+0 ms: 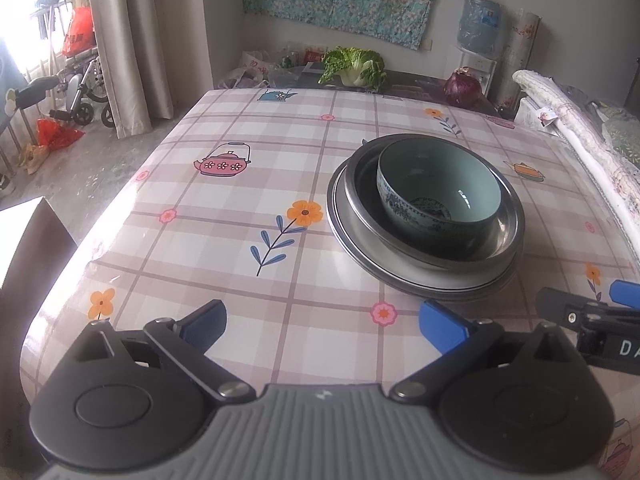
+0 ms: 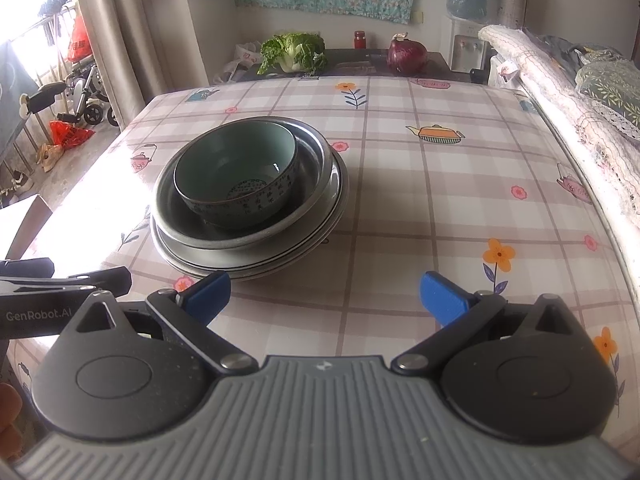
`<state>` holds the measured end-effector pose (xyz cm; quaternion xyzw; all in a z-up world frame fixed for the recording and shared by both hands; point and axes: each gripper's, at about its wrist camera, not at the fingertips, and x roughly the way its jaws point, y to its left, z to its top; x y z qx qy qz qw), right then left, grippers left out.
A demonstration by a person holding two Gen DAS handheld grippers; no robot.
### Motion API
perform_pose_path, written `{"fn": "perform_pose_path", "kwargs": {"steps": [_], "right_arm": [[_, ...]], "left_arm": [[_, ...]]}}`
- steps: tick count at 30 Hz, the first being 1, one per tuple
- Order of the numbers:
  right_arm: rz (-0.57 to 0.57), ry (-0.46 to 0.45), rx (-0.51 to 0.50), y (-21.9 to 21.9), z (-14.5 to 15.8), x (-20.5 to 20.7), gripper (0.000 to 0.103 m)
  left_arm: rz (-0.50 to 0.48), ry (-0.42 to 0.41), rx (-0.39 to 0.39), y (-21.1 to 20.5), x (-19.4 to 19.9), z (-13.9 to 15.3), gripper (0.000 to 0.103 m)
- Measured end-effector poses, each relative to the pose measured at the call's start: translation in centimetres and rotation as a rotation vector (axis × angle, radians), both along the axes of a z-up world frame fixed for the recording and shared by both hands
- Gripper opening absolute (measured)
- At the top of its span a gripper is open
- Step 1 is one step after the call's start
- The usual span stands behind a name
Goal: Organize plates and bowls
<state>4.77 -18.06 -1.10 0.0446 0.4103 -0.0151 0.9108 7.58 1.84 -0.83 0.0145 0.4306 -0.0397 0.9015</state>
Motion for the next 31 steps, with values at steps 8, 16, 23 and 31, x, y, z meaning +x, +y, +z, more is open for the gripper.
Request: {"fn": "perform_pose_path", "kwargs": {"steps": [8, 16, 23, 31], "right_arm": [[0.004, 0.002, 0.005, 0.02, -0.06, 0.10, 0.102], [0.004, 0.003, 0.006, 0.08, -0.05, 0.13, 0.102], [0.003, 0.007, 0.007, 0.19, -0.08, 0.13, 0.102], [0.008, 0.005, 0.007, 0.43, -0.07, 0.04, 0.102]], "left_arm": [[0.000, 0.007, 0.003, 0.01, 0.07, -0.16, 0.103], [0.004, 0.012, 0.001, 0.02, 0.11, -0.29, 0.103], [0.008, 0.019, -0.002, 0.14, 0.16, -0.38, 0.103], [0.018, 0.024, -0.006, 0.37, 0.16, -0.38, 0.103]]}}
